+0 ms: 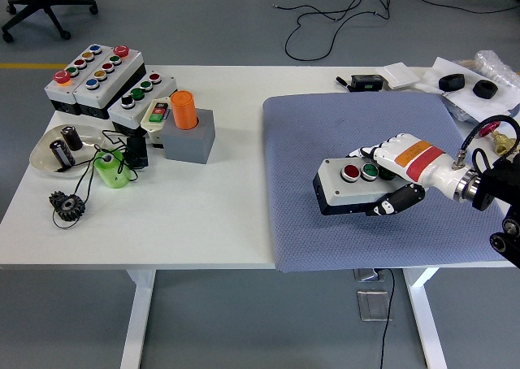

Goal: Pick up the button,place it on the desk,press the button,press the button

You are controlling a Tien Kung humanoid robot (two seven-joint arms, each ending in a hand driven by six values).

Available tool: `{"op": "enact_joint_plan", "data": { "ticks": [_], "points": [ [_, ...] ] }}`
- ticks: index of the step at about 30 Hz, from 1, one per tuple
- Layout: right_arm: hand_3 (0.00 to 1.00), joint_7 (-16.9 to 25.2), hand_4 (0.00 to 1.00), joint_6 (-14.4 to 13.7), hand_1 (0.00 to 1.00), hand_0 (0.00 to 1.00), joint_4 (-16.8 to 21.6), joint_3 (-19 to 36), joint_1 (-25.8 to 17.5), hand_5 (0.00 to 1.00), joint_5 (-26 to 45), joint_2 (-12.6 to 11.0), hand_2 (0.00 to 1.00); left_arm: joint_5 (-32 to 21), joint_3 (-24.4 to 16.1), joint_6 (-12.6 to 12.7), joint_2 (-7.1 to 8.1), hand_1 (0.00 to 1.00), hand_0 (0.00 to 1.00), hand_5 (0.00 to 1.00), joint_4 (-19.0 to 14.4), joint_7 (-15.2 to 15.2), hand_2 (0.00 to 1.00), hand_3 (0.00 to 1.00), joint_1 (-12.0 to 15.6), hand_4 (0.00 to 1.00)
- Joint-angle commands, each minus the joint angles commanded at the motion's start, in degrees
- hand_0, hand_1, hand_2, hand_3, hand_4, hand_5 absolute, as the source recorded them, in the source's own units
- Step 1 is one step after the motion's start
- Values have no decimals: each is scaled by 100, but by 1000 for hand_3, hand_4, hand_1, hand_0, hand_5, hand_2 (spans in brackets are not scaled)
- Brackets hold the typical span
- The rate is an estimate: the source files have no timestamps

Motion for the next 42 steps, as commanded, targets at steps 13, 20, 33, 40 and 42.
{"op": "enact_joint_plan", "data": {
  "ticks": [13,20,33,40,42],
  "points": [
    [419,-192,591,128,82,165,-387,-77,-5,154,-309,204,236,-17,23,-6,3,516,601,975,-5,7,481,469,-5,283],
    [514,-446,735,129,170,196,-449,-6,-52,160,-772,232,364,-32,65,-9,-2,515,601,976,-5,15,481,469,10,282],
    [837,-507,890,288,503,425,-425,63,-118,117,-1000,161,701,-78,145,1,-6,516,600,975,-1,18,481,469,43,282],
    [986,-272,976,259,765,819,-360,128,-220,22,-708,115,885,-109,222,-3,-3,519,601,976,-6,26,481,470,68,283],
    [998,-300,981,277,851,889,-312,150,-234,16,-640,84,974,-106,235,-2,-1,518,601,978,-7,27,481,469,63,283]
  ]
}}
